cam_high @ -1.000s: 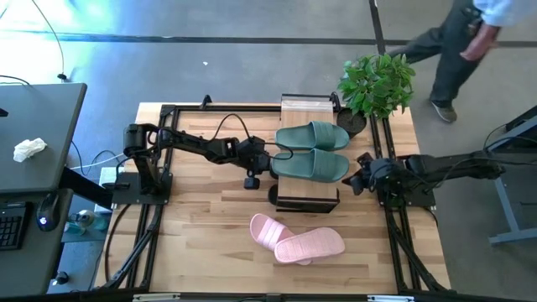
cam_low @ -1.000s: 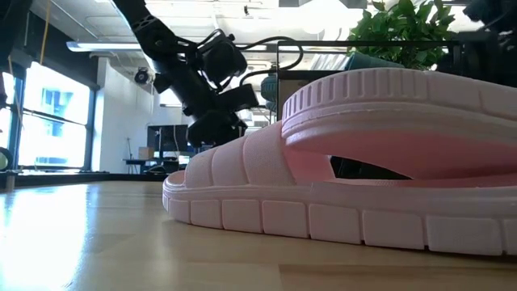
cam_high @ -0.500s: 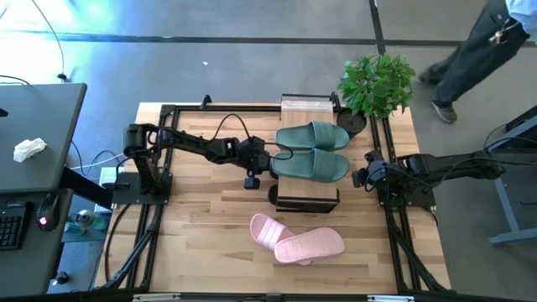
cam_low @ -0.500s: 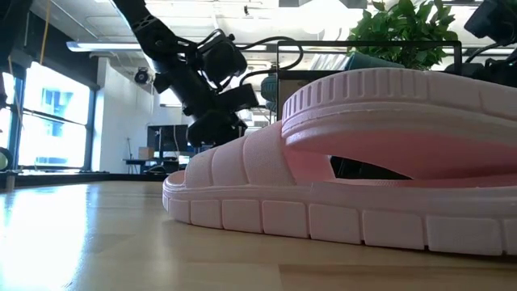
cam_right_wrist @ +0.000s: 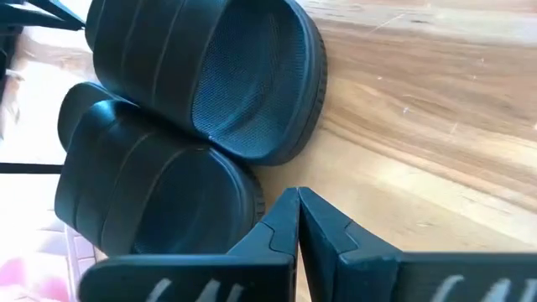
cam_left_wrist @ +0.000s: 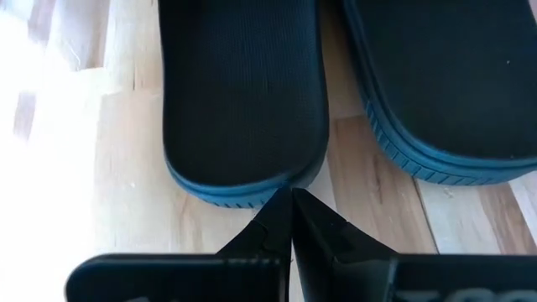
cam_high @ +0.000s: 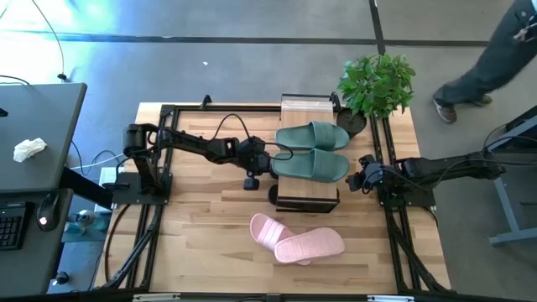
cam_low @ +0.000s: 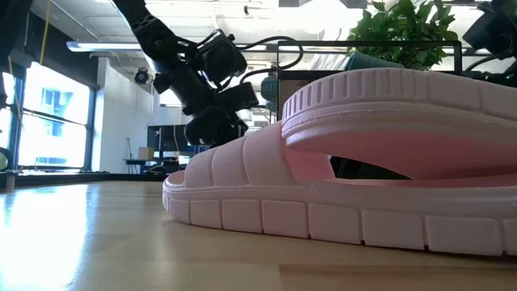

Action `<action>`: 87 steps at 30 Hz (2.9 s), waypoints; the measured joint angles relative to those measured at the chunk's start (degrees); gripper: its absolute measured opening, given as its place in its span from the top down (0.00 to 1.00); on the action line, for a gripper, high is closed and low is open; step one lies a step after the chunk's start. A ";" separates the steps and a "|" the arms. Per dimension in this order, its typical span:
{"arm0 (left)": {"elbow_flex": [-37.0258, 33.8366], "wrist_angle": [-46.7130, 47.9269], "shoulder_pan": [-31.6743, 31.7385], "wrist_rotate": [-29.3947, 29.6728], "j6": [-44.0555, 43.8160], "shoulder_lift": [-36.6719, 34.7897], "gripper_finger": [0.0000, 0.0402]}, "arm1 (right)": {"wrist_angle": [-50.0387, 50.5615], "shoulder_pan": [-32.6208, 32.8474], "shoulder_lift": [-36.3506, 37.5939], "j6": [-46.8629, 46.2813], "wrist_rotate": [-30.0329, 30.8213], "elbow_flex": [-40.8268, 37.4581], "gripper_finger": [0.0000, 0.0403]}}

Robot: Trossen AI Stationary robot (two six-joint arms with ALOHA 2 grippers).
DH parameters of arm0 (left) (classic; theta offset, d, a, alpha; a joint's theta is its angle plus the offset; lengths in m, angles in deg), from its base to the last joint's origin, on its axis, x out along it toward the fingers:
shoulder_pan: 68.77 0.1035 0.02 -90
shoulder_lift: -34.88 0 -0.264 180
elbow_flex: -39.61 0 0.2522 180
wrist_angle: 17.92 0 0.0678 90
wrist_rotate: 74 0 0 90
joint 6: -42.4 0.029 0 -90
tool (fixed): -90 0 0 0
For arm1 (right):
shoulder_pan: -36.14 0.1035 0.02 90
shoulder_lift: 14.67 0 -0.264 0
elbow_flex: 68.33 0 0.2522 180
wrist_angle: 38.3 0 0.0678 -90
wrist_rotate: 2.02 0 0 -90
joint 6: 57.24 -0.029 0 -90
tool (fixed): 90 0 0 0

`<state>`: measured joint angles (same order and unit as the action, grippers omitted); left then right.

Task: Pick and place slides into the shelf
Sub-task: Put the black slipper under the shelf, then put the top pink slipper under the shelf

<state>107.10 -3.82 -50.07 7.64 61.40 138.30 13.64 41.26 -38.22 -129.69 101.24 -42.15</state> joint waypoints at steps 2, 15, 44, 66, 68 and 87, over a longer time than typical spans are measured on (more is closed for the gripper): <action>0.00 0.47 0.02 0.00 -0.21 -0.12 1.00 | 0.40 0.00 0.00 0.63 0.34 0.41 1.00; 0.00 14.78 -0.03 -0.56 -3.69 -7.91 1.00 | 0.54 0.00 0.02 3.16 0.13 1.77 1.00; 0.00 11.14 -31.22 3.50 -65.58 -16.30 1.00 | -0.08 0.15 1.42 9.81 -13.60 1.86 1.00; -0.02 -7.44 -28.05 -8.96 -73.24 -0.44 0.44 | 0.11 0.15 2.29 14.01 -16.94 1.86 1.00; 0.05 -7.64 -28.07 -9.46 -73.28 0.03 0.42 | 0.11 0.17 2.29 14.03 -16.96 1.86 1.00; -0.04 -8.38 -29.60 -13.63 -65.16 -2.02 0.41 | 0.01 0.15 2.29 14.87 -18.49 1.86 1.00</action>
<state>107.06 -12.21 -79.67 -5.99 -3.75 136.27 13.65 41.42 -35.93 -114.81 82.75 -40.29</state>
